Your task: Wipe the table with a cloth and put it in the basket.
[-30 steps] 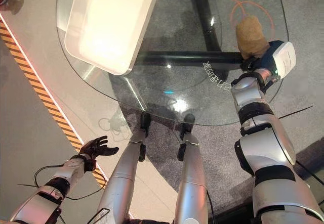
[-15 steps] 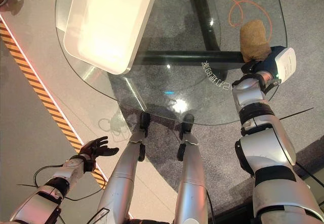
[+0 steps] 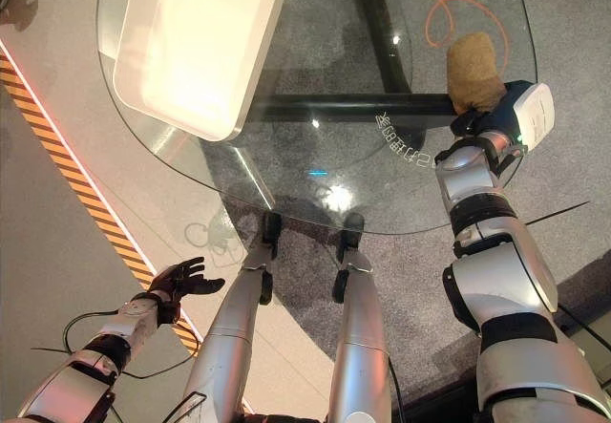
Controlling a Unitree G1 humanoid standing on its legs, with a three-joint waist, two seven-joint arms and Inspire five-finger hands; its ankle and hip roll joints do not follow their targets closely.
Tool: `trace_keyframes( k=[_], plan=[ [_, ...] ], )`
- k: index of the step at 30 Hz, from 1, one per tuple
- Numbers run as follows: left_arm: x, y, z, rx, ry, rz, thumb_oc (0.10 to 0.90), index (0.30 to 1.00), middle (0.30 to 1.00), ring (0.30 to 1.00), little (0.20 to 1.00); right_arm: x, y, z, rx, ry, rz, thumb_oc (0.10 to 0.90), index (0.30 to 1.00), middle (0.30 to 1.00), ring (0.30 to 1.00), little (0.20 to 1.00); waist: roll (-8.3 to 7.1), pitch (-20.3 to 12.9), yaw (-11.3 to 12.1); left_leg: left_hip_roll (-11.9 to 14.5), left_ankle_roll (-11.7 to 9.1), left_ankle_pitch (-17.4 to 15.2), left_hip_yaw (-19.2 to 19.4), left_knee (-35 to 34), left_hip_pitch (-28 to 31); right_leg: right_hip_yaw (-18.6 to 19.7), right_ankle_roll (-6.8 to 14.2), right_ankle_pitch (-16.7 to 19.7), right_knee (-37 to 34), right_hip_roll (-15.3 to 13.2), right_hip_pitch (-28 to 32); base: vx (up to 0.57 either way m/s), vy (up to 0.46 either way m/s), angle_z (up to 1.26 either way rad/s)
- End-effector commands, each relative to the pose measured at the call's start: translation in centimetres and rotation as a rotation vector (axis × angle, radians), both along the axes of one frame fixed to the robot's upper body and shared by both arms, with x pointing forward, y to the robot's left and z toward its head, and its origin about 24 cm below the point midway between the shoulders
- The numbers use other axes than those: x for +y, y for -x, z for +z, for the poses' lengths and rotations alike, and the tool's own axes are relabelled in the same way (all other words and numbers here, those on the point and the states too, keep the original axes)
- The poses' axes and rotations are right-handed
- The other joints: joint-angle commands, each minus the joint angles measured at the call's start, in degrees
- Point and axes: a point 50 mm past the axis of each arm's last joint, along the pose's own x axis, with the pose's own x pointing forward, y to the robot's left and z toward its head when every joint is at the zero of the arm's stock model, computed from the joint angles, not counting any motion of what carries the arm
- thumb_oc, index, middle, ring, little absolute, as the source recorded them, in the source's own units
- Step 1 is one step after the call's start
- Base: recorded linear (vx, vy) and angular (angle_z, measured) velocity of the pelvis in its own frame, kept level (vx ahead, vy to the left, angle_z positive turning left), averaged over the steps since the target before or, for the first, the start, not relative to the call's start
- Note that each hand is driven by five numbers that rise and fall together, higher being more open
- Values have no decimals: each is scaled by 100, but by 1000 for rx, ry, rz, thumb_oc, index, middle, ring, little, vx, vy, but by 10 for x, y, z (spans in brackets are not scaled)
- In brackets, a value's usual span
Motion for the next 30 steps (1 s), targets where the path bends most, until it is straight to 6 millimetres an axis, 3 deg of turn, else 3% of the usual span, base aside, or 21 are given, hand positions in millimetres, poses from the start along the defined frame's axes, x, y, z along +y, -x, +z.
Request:
trace_keyframes(
  k=[1, 5, 12, 30],
  plan=[
    [21, 27, -19, 86, -10, 96, 800, 900, 900, 900, 900, 19, -1, 39, -89, 241, 129, 100, 300, 300, 300, 200, 143, -133, 128, -204, 230, -229, 304, 81, 174, -301, -184, -258, 102, 426, 194, -2, 18, -4],
    [16, 28, -21, 81, -3, 89, 800, 900, 900, 900, 900, 51, -6, 35, -64, 304, 241, 100, 300, 300, 300, 200, 143, -133, 132, -223, 220, -207, 323, 33, 183, -308, -205, -275, 60, 445, 206, 0, 0, 0],
    [9, 29, -24, 74, 4, 84, 800, 900, 900, 900, 900, 87, -8, 20, -7, 377, 372, 100, 300, 300, 300, 200, 163, -133, 122, -228, 207, -196, 371, 7, 198, -313, -219, -307, 15, 443, 236, 0, 0, 0],
    [-1, 26, -25, 67, 5, 64, 800, 900, 900, 900, 900, 142, -11, -15, 161, 542, 632, 100, 300, 300, 300, 200, 192, -133, 167, -251, 181, -160, 415, -24, 241, -349, -206, -308, -15, 407, 282, 0, 0, 0]
  ],
)
